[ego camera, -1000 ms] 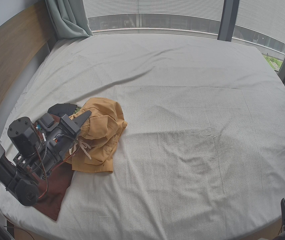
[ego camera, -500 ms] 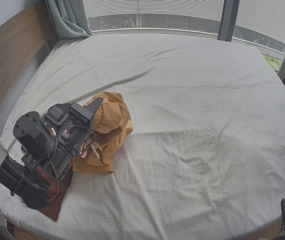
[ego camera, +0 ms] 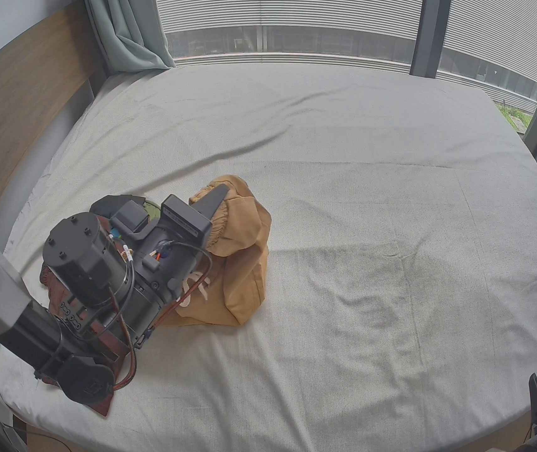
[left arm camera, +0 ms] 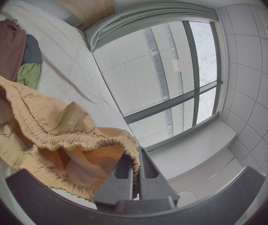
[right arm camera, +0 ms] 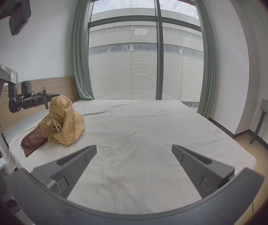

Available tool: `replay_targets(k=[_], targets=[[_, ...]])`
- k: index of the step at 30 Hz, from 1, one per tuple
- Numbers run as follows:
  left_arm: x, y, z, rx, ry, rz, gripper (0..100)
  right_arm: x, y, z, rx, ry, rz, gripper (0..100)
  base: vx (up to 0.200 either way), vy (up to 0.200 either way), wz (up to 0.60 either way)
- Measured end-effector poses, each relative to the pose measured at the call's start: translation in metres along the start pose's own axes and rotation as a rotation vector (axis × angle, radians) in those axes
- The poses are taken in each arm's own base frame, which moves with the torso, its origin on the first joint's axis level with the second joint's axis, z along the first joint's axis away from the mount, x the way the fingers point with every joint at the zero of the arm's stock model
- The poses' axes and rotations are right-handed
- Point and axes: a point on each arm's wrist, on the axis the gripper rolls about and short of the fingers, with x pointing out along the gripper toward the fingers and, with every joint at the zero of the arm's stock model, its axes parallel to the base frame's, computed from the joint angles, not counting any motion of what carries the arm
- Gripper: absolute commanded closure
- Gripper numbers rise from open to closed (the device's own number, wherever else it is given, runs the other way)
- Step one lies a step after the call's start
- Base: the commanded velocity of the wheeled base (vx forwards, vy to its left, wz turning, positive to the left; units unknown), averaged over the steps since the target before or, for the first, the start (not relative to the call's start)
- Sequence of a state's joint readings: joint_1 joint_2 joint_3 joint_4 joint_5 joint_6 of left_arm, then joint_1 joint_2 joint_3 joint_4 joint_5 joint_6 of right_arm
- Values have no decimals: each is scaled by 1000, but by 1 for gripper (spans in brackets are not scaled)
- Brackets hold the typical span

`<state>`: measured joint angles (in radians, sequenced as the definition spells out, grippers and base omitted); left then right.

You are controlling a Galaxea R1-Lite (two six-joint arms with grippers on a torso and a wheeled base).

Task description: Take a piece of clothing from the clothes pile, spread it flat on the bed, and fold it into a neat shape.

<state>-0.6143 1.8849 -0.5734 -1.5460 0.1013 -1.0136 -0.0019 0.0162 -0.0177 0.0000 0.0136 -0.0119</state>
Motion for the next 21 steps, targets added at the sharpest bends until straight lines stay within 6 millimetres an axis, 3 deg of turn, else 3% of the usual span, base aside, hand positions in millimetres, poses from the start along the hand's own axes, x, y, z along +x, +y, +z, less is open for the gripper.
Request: replay_targets(k=[21], targets=[[9, -7, -75, -33, 212, -52, 100, 0, 0, 0, 0, 0, -1, 0, 0, 0, 0]])
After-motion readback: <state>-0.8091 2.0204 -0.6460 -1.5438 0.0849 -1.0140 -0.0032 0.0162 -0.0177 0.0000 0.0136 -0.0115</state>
